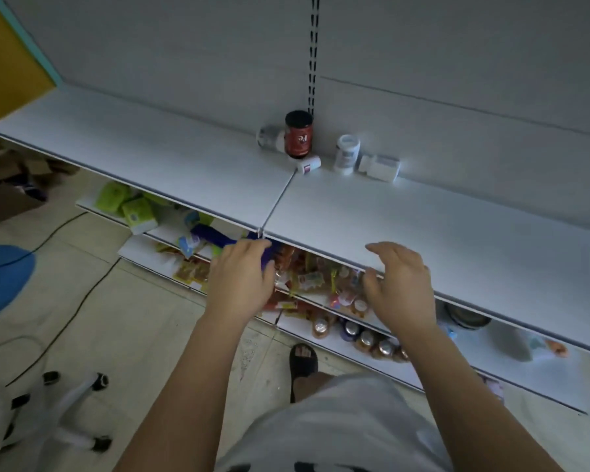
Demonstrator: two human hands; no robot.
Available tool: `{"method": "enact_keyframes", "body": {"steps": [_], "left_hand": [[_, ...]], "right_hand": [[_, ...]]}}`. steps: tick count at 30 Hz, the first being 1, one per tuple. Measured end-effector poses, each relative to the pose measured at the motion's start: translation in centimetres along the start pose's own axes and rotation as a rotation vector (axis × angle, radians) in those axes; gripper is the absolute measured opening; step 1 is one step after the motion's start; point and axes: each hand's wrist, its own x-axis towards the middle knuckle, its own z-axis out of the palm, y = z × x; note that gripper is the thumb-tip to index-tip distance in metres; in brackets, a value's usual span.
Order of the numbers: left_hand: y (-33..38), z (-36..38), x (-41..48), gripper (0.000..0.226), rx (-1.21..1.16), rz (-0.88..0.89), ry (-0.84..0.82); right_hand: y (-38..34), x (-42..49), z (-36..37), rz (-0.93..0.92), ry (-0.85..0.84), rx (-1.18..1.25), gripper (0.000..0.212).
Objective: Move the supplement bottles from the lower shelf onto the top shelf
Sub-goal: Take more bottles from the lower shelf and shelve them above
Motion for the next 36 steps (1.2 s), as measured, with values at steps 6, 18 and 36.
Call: {"method": "enact_keyframes", "body": {"steps": [6, 18, 36], "left_hand": [[0.5, 2.9, 11.9, 0.043, -0.043, 0.01, -0.142], [1.8, 11.1, 27.4, 0.047, 0.001, -0.06, -0.095], [-0.1, -0.7, 22.0, 0.005, -1.465, -0.256, -0.289]], "right_hand": [[1.5, 9.0, 3.1, 0.107, -0.004, 0.019, 0.04], [-0.2, 28.3, 10.3, 0.251, -0.029, 0.121, 0.056], [-7.7, 16.5, 4.0, 0.775, -0.038, 2.003, 0.026]]}}
